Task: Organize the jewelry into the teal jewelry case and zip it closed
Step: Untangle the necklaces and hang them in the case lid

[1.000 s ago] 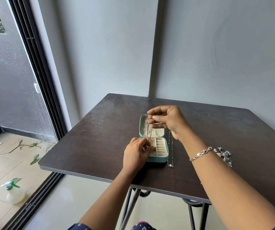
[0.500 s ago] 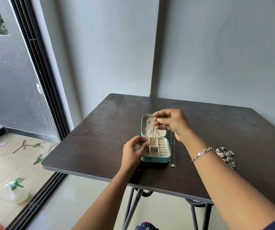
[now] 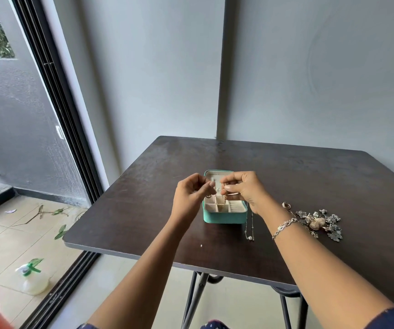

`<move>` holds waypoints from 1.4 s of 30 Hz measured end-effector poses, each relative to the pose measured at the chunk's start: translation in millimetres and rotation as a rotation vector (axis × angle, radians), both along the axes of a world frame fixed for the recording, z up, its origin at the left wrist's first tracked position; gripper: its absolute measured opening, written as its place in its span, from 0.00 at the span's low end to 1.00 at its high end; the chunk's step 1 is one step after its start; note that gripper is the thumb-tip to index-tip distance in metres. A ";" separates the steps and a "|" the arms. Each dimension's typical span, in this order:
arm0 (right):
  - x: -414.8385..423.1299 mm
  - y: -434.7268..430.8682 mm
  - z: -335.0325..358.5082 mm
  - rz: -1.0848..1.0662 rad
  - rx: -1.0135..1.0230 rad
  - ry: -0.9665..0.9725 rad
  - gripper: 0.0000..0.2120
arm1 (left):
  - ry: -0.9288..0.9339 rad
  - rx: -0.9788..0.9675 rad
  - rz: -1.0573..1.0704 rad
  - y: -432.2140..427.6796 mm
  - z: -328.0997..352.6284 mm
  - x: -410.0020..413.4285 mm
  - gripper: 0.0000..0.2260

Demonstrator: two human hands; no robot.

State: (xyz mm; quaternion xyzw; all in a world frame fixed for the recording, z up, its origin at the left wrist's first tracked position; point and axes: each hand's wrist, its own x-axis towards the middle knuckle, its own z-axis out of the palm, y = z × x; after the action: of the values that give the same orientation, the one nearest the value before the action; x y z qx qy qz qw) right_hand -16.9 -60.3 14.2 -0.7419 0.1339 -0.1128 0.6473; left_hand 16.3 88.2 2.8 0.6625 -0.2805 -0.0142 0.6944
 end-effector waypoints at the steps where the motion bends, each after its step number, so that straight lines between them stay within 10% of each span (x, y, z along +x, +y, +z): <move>1: 1.2 -0.6 -2.7 -0.003 -0.011 0.023 0.09 | -0.006 -0.005 0.000 -0.5 4.8 0.5 0.05; 31: -7.6 1.3 -4.9 0.107 -0.420 0.125 0.14 | -0.209 -0.061 0.019 -9.6 119.8 8.6 0.07; 42: -29.7 5.7 7.7 0.185 0.190 -0.096 0.07 | -0.200 -0.045 0.038 -12.1 120.4 -1.2 0.08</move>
State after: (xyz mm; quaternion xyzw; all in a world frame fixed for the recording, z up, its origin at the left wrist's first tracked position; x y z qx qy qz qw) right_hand -46.6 -54.6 21.9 -0.6802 0.0439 -0.0749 0.7279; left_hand 15.1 76.1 123.2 0.6501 -0.3363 0.0714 0.6776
